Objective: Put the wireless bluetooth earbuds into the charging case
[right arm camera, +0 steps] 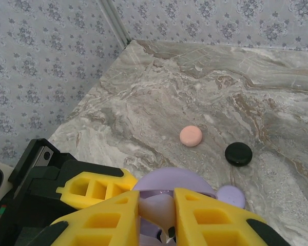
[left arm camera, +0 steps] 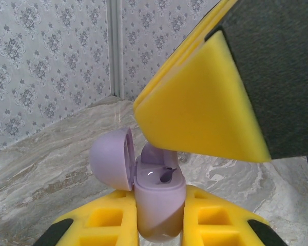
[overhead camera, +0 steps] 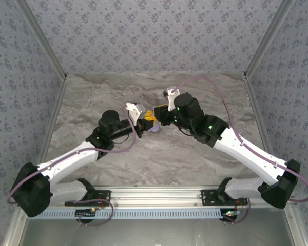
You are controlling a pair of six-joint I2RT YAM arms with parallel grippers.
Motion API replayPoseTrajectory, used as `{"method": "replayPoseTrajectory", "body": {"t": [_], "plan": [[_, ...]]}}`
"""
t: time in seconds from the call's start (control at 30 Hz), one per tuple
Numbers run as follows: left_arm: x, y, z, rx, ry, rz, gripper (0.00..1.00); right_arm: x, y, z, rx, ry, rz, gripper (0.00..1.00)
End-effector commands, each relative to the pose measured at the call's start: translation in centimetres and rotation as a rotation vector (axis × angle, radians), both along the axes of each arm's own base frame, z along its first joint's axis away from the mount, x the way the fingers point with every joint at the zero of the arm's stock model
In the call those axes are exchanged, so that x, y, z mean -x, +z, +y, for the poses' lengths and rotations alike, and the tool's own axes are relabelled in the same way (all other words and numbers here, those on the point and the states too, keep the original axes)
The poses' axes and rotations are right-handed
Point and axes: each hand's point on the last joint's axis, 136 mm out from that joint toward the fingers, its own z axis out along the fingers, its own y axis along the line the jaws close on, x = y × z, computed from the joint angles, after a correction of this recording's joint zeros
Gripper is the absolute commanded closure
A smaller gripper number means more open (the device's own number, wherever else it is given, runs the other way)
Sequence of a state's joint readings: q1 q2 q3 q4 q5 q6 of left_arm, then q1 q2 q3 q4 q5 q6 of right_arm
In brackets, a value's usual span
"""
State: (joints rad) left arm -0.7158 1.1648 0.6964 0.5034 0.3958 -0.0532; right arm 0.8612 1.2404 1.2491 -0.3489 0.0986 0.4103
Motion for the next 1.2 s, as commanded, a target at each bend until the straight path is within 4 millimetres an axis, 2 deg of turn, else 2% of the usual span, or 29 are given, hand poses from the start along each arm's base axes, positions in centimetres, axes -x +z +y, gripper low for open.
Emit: {"method": "replayPoseTrajectory", "body": {"t": [0.0, 0.3, 0.47, 0.7, 0.8, 0.83, 0.93, 0.97, 1.03, 1.17], "plan": [[0.5, 2.4, 0.2, 0.053, 0.001, -0.053, 1.0, -0.2, 0.3, 0.4, 0.002, 0.003, -0.021, 0.76], [0.3, 2.4, 0.4, 0.055, 0.018, -0.056, 1.0, -0.1, -0.9, 0.5, 0.029, 0.004, 0.016, 0.75], [0.2, 2.3, 0.4, 0.056, 0.02, -0.053, 1.0, 0.0, -0.2, 0.5, 0.019, 0.011, 0.012, 0.67], [0.3, 2.5, 0.4, 0.061, 0.017, -0.055, 1.0, 0.3, 3.7, 0.0, -0.031, 0.094, -0.021, 0.48], [0.6, 2.8, 0.5, 0.07, 0.008, -0.061, 1.0, 0.4, 4.1, -1.4, -0.02, 0.147, -0.028, 0.36], [0.7, 2.9, 0.5, 0.073, 0.004, -0.062, 1.0, 0.4, 4.2, -1.8, -0.032, 0.163, -0.024, 0.29], [1.2, 3.3, 0.3, 0.084, -0.026, -0.068, 1.0, 0.4, 3.3, -2.7, -0.065, 0.228, 0.02, 0.04], [1.5, 3.4, 0.2, 0.085, -0.044, -0.067, 1.0, 0.5, 2.8, -2.8, -0.076, 0.25, 0.045, 0.0], [2.0, 3.7, 0.0, 0.091, -0.074, -0.07, 1.0, 0.5, 1.8, -2.7, -0.095, 0.288, 0.092, 0.0], [2.3, 3.9, -0.3, 0.093, -0.104, -0.068, 1.0, 1.3, 0.7, -0.9, -0.149, 0.401, 0.164, 0.0]]}}
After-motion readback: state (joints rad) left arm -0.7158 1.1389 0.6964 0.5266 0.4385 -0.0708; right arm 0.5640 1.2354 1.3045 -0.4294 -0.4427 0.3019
